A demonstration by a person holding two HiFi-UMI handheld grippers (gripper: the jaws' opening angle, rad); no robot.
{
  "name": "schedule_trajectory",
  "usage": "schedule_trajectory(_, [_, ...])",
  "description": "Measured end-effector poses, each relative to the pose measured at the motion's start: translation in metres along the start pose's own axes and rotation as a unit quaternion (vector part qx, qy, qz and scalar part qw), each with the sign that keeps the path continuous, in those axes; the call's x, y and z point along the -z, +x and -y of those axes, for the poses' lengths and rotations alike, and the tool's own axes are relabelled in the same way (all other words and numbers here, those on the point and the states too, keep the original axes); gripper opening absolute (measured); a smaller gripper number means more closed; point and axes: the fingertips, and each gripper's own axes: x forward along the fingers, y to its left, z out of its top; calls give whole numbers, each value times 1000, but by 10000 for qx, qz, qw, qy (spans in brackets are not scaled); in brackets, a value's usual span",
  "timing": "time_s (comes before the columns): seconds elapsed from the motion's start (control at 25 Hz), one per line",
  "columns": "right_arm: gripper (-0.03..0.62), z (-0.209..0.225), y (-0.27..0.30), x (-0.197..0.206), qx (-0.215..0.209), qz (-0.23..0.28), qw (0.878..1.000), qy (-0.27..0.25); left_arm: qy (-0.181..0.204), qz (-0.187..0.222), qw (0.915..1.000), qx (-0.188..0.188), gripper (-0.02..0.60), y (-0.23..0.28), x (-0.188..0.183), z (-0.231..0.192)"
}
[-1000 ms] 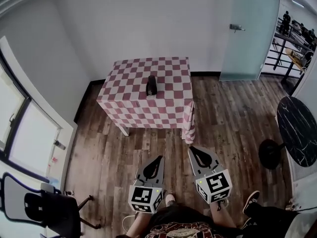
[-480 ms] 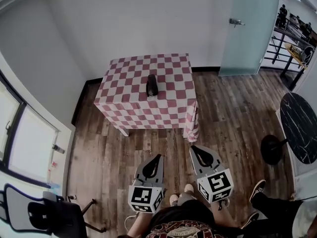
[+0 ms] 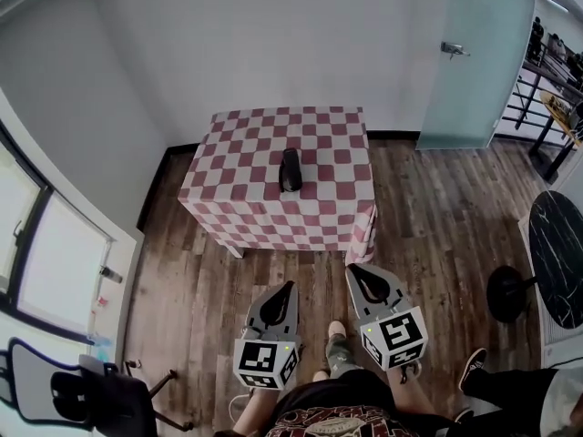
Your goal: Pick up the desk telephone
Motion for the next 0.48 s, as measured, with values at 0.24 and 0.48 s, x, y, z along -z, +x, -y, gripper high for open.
schedule_trajectory(0.24, [18,34,48,-14,-243,0,9997,9,27,-24,9999,-148,9,54,-19,-18])
schedule_trajectory(0.48, [18,72,82,-21,-446,6,9990,47,-34,40,9995,-305,9,101,-34,-25])
